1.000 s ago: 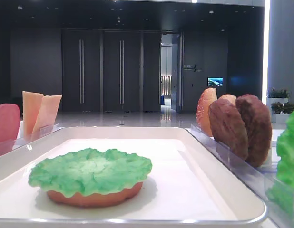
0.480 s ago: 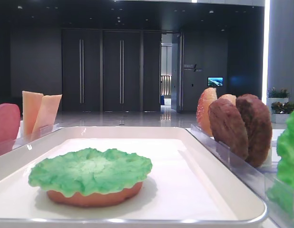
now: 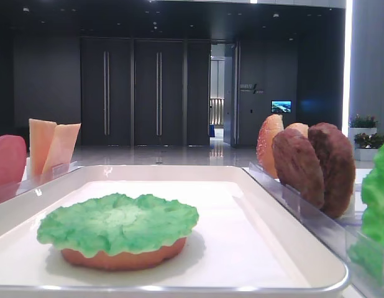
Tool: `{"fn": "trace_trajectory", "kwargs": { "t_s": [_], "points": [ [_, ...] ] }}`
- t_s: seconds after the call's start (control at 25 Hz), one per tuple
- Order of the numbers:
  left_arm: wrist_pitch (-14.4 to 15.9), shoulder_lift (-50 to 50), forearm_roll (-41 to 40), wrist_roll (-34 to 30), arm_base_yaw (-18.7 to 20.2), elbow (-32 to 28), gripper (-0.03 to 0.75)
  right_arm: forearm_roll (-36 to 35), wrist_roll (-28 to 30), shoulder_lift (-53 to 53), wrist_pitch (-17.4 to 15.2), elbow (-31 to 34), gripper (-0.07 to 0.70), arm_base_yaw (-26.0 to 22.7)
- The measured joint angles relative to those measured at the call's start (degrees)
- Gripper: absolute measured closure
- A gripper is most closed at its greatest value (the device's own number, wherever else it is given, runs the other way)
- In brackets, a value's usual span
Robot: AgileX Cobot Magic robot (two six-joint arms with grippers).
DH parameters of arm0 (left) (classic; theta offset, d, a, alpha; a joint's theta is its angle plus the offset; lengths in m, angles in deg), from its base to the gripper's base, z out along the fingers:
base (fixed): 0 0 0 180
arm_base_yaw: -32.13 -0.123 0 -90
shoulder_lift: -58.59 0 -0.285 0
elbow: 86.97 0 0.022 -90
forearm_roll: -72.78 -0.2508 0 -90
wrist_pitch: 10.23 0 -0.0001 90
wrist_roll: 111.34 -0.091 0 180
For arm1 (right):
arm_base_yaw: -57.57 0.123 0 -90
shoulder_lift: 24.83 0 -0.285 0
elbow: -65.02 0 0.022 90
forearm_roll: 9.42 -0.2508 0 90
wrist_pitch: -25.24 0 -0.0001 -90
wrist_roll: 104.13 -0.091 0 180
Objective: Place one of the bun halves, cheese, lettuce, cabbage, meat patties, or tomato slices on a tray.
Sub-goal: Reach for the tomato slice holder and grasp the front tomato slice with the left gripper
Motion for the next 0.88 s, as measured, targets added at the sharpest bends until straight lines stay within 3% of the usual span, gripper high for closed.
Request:
{"fn": "trace_trajectory", "kwargs": {
  "t_s": [0.4, 0.64, 0.88],
  "points": [
    [0.12, -0.55, 2.47, -0.33, 1.38, 0.49, 0.073, 0.0, 0.0, 0.0, 0.0, 0.0, 0.041, 0.0],
    [0.12, -0.55, 0.74, 4.6, 10.46, 0.49, 0.073, 0.0, 0.0, 0.0, 0.0, 0.0, 0.041, 0.0],
    [0.12, -0.55, -4.68, 17.1, 20.89, 0.49, 0.073, 0.0, 0.0, 0.0, 0.0, 0.0, 0.041, 0.0]
  ]
}}
